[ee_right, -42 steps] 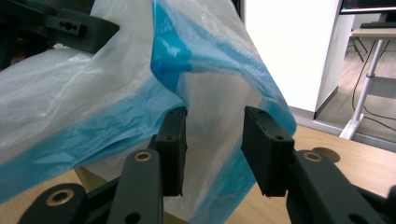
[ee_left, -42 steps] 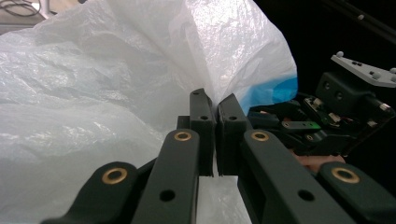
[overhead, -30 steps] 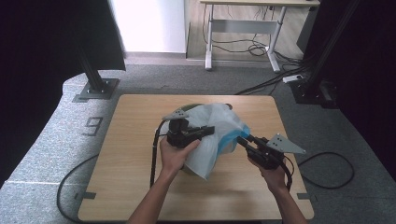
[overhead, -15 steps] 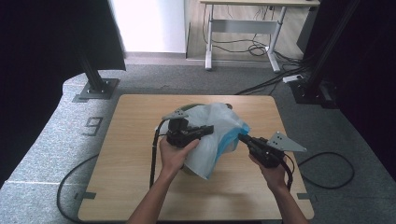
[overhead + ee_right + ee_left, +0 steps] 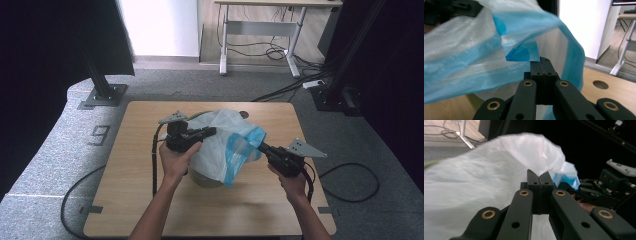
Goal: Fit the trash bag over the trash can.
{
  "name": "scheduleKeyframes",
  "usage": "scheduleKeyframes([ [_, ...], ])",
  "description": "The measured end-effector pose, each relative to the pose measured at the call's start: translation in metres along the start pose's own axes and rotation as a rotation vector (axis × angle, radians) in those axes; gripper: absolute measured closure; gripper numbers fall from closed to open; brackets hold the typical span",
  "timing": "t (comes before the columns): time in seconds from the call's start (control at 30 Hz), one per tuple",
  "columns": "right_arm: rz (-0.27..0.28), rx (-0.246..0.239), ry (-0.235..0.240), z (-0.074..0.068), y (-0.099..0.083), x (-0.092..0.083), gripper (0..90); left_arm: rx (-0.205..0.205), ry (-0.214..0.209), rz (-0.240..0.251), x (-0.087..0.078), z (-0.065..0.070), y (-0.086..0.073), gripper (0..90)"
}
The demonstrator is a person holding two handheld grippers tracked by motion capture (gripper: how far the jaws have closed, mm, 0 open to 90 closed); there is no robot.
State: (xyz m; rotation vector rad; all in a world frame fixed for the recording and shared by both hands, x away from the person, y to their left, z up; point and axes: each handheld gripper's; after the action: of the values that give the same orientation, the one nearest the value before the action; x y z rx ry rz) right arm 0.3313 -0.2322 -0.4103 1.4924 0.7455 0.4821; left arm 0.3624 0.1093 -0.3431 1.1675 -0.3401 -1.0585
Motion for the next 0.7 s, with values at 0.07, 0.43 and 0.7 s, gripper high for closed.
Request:
scheduleKeyframes([
  [0.07,-0.003,0.005,-0.010,0.003,0.000,-0.001,88.9,0.000,0.006,0.009,-0.005,-0.002,0.001,89.7],
  [0.43,-0.026,-0.018,-0.106,0.022,0.004,-0.006,88.8,-0.019,-0.003,0.032,-0.018,-0.012,0.000,89.8],
  [0.7,-0.003,-0.005,-0.167,0.037,0.010,-0.020,88.9,-0.015,-0.019,0.056,-0.024,-0.014,0.003,89.8],
])
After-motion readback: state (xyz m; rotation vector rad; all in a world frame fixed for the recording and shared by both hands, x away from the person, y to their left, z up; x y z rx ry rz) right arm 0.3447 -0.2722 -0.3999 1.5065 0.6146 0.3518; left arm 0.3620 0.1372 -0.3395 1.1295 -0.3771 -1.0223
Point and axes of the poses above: each handheld gripper's, and its own axes: x roughly forward along the jaws, y roughly out of its top, z roughly to its right, and after that the axes turned 1 degree about y, right-handed
